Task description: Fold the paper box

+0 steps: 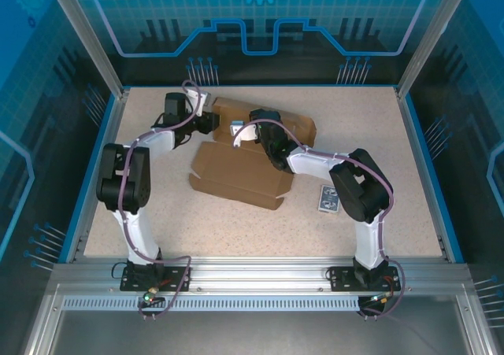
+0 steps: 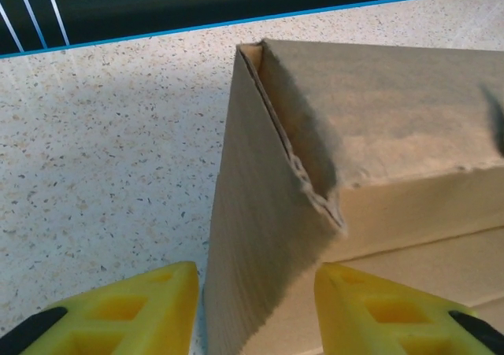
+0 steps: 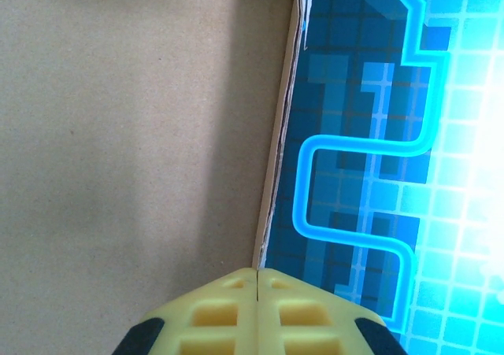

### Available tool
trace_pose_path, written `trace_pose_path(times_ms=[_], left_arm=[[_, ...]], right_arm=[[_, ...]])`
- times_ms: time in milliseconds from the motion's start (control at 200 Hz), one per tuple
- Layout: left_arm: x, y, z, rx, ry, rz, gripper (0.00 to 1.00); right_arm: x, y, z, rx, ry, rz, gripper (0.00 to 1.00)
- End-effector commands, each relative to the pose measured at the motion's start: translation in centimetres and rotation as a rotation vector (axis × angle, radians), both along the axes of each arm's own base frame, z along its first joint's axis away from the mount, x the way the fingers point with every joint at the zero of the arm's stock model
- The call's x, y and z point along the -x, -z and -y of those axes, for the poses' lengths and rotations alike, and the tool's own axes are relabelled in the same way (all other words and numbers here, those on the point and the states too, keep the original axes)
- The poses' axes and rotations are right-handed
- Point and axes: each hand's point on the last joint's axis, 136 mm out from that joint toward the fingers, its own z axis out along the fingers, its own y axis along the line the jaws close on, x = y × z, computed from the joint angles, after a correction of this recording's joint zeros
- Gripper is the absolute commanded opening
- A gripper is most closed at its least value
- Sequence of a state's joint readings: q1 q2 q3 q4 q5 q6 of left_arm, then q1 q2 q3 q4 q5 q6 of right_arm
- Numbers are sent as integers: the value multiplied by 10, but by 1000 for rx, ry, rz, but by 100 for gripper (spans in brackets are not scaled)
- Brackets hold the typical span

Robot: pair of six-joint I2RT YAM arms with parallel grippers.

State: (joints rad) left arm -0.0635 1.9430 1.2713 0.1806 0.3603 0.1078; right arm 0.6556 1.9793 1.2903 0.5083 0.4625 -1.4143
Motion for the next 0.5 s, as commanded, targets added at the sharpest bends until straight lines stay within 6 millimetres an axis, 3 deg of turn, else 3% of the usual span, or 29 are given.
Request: trace_pose_path(times_ms=[0,495], left_arm=[[-9,-4,8,-29,39,32,40],[-13,-3,17,-121,11,60,21]], right_arm=[[5,-13,-3,-16,-9,1,0],[3,-12,-2,-19,-5,-5,0]])
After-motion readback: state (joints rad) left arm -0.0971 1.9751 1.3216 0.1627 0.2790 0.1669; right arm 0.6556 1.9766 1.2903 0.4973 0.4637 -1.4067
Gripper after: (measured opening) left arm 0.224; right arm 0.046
